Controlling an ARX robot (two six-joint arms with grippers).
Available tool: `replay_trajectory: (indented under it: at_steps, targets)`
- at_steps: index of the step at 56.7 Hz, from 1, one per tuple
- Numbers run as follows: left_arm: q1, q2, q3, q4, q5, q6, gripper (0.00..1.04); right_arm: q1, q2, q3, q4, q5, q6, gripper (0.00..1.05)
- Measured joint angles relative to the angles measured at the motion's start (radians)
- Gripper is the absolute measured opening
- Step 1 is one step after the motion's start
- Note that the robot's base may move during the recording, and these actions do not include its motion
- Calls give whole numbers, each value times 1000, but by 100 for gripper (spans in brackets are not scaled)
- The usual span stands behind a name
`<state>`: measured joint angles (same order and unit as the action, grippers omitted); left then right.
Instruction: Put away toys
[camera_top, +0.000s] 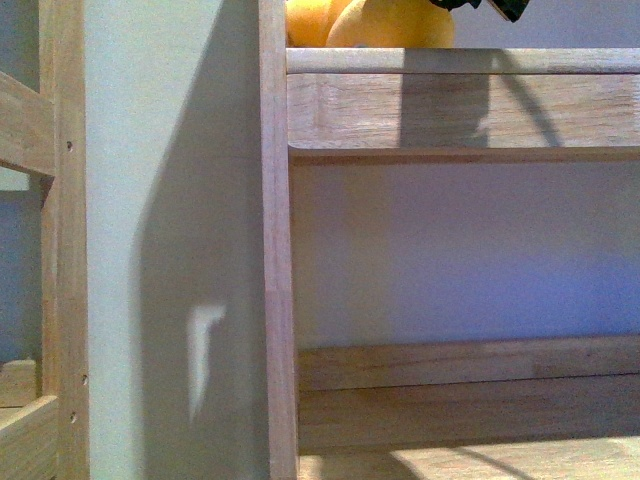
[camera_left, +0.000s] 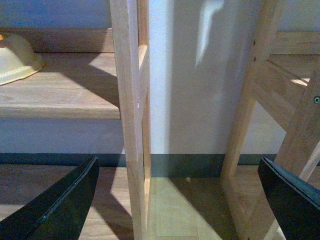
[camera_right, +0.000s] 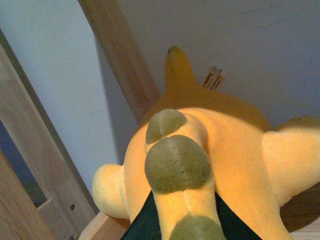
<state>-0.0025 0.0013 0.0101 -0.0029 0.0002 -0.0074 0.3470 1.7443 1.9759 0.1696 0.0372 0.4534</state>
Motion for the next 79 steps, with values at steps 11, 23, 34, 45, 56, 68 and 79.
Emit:
replay_trajectory:
  at_steps: [11,23,34,45,56,68,79]
  targets:
    - [0,0,0,0,0,0,98,0,-3,-11,-8,10,-5,11]
    - [0,0,0,0,0,0,98,-13,-25,-32,-23,29,-33,42]
    - [0,0,0,0,0,0,98,-26,-55,-66,-30,61,-89,69]
    - [0,0,0,0,0,0,98,-42,-105,-107,-52,55,-127,97]
    - [0,0,0,0,0,0,98,-76,-209,-197,-48,35,-147,98]
    - [0,0,0,0,0,0,98,-127,-448,-450,-32,22,-172,98]
    - [0,0,0,0,0,0,98,-182,-735,-743,-26,-14,-184,98]
